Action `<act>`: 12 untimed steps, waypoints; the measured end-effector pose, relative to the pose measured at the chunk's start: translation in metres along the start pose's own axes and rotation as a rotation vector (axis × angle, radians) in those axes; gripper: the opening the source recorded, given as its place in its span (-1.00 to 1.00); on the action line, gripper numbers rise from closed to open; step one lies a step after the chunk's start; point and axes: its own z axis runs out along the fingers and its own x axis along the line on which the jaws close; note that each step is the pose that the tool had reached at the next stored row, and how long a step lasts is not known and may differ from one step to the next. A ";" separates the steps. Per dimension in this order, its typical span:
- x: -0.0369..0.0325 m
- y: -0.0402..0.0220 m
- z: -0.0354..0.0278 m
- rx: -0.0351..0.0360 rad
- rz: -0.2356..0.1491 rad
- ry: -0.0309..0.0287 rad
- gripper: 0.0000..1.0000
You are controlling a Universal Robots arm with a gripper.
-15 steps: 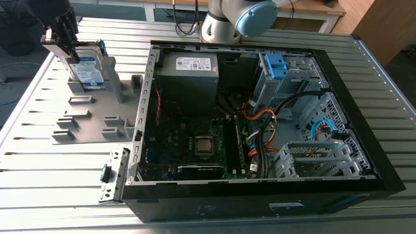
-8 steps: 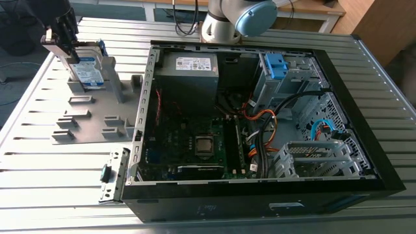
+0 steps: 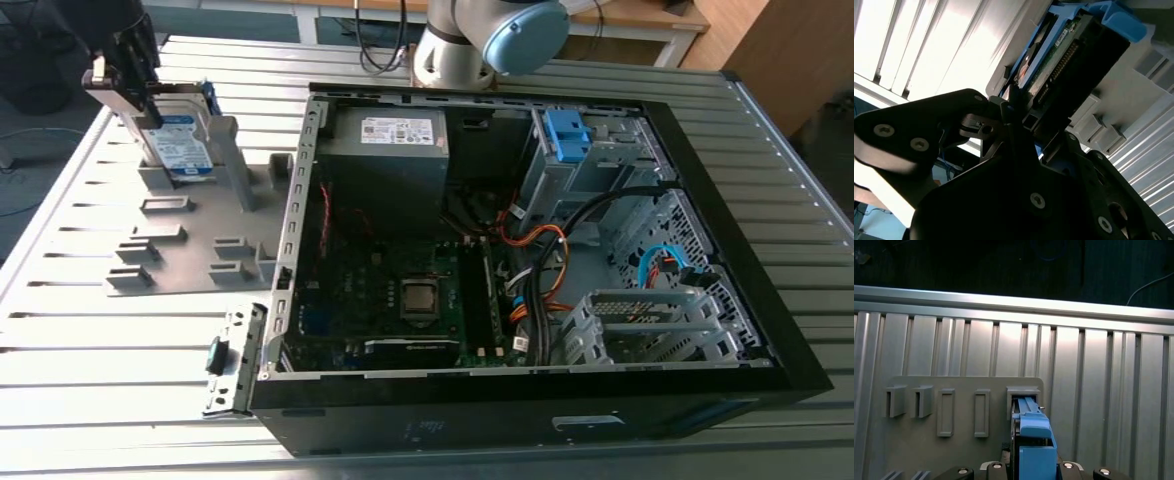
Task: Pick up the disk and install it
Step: 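Pick up the disk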
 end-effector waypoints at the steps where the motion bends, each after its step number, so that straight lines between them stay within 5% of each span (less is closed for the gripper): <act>1: 0.0000 0.0000 -0.0009 -0.0001 0.000 0.0000 -0.26; 12: -0.0003 0.0003 -0.0132 -0.0001 0.000 -0.0001 -0.26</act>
